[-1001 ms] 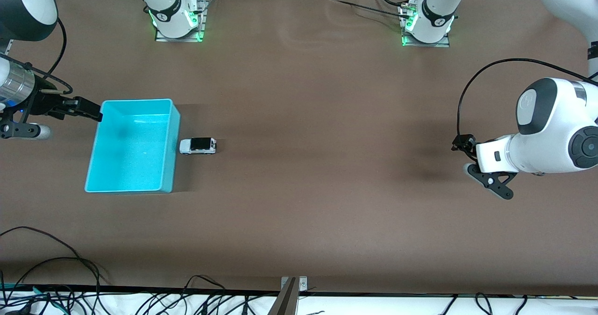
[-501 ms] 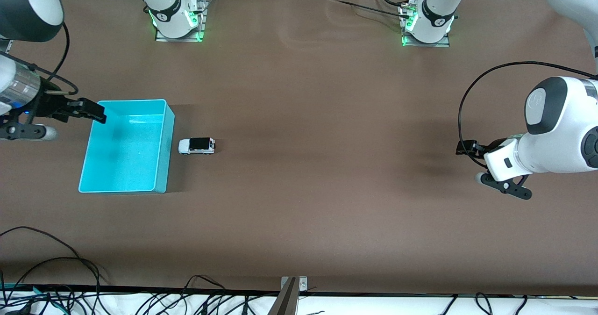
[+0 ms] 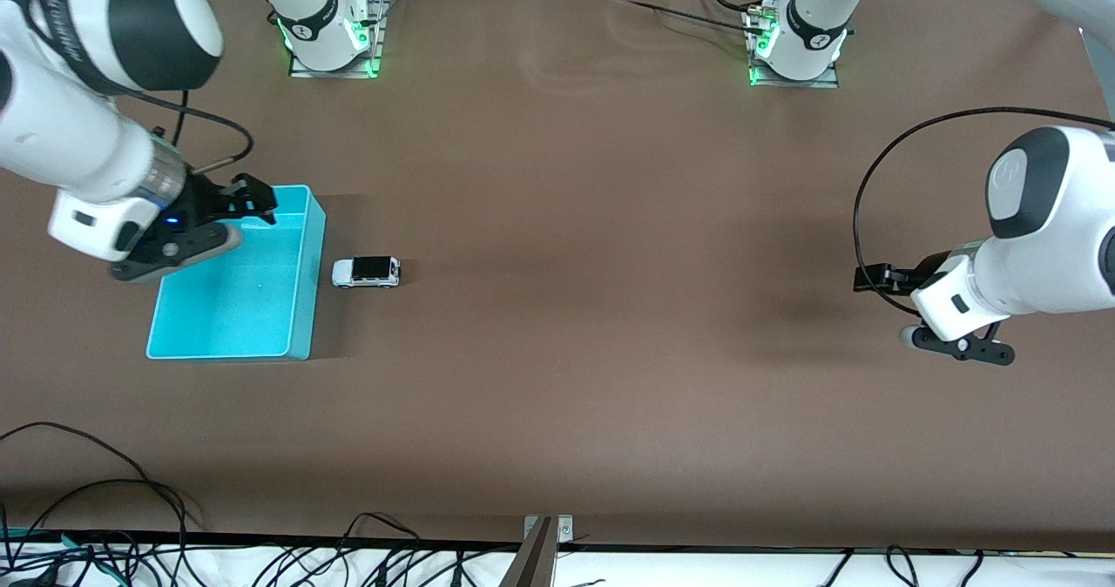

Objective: Wind and store white jeep toy

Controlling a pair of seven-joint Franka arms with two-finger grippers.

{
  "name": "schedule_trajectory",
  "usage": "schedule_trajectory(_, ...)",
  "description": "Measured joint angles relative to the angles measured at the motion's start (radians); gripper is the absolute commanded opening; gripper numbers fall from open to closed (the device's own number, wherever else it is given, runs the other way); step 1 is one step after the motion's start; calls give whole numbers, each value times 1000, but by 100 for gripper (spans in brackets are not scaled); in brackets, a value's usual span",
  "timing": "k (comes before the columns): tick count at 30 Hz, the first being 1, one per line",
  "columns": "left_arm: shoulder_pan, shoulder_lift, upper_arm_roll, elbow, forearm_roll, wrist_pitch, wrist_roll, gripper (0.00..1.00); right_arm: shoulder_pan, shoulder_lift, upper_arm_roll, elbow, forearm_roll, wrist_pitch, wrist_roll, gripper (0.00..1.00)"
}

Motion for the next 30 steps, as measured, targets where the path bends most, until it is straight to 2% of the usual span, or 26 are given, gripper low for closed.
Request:
schedule_trajectory(9, -1, -35, -3, 0, 0, -21, -11, 100, 19, 90, 10, -12, 0, 12, -340, 100)
schedule_trajectory(18, -28, -116, 18, -34, 0, -58, -15, 100, 21, 180, 35, -64, 8, 130, -633, 100)
schedule_trajectory(24, -140, -231, 137, -125, -11, -48, -18, 100, 20, 201, 38, -164, 11, 268, -774, 100)
schedule_trajectory(30, -159, -372, 176, -298, -38, 69, -19, 100, 20, 203, 38, -277, 11, 423, -901, 100)
